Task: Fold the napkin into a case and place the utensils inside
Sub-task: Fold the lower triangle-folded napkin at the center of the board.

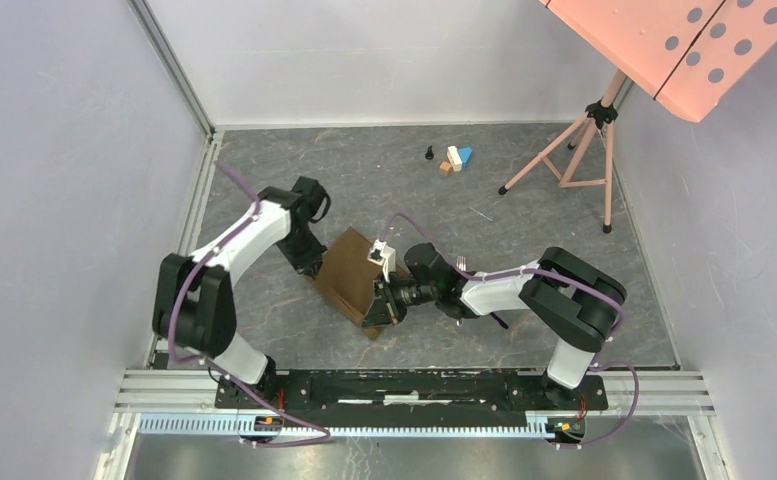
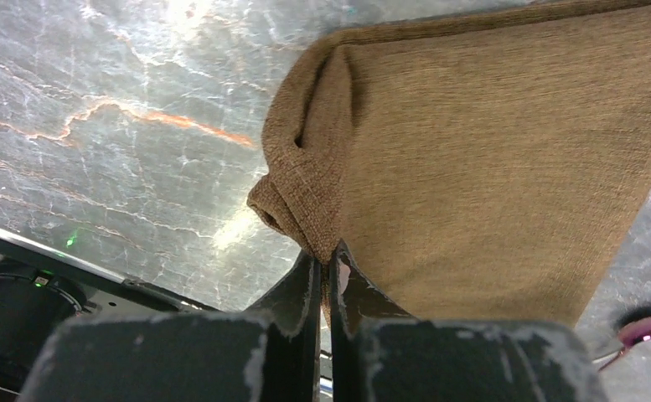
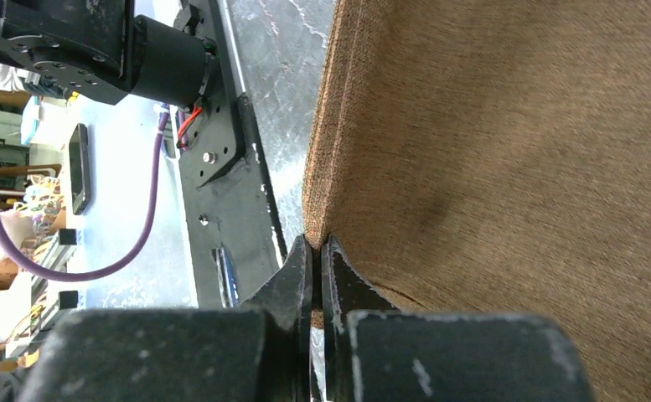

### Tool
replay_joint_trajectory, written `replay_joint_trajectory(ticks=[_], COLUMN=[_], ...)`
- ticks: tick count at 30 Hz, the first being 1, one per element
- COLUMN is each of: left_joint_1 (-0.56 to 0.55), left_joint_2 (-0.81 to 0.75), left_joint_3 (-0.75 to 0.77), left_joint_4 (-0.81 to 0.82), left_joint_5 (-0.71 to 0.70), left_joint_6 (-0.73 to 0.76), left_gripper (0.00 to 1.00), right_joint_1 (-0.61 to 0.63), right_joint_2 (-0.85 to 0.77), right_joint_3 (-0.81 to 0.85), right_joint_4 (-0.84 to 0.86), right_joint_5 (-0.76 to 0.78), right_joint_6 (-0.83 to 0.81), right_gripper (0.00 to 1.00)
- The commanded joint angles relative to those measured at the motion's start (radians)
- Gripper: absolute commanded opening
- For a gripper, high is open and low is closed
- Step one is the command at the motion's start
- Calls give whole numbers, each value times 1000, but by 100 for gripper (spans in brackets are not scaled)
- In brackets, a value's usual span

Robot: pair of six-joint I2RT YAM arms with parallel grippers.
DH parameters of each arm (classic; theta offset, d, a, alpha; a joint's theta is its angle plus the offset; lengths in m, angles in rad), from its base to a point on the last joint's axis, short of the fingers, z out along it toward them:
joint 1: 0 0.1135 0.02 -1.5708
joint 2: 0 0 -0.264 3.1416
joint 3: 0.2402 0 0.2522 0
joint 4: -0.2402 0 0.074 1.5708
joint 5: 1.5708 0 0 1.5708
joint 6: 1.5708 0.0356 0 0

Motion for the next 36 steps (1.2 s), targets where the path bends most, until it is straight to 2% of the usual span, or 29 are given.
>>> replay_joint_trajectory(ticks=[1,11,25,29,32,35,36], left_joint_1=[-57,-141,-157,-156,-155,-155,-155], left_joint_2=[118,331,461,475,473,471,470], left_joint_3=[152,306,405,405,399,394,392], left_joint_4=[-79,-98,-66,-67,-66,-66,-66], left_joint_5=[-188,-223,-196,-204,-207,-209,-210], left_joint_6=[-81,-38,56,63,60,60,60], left_gripper=[2,2,2,2,2,2,2], right_joint_1=[-15,-39,-66,-72,-74,-73,-73], right_joint_2=[4,0,0,-13,-41,-68,-74], right_joint_3=[-48,-54,-32,-14,-18,-42,-45], right_joint_4=[1,-70,-151,-195,-175,-126,-119], right_joint_5=[-61,8,74,100,105,115,124], right_joint_6=[12,-67,-141,-186,-227,-253,-261], right_gripper=[0,0,0,11,33,51,54])
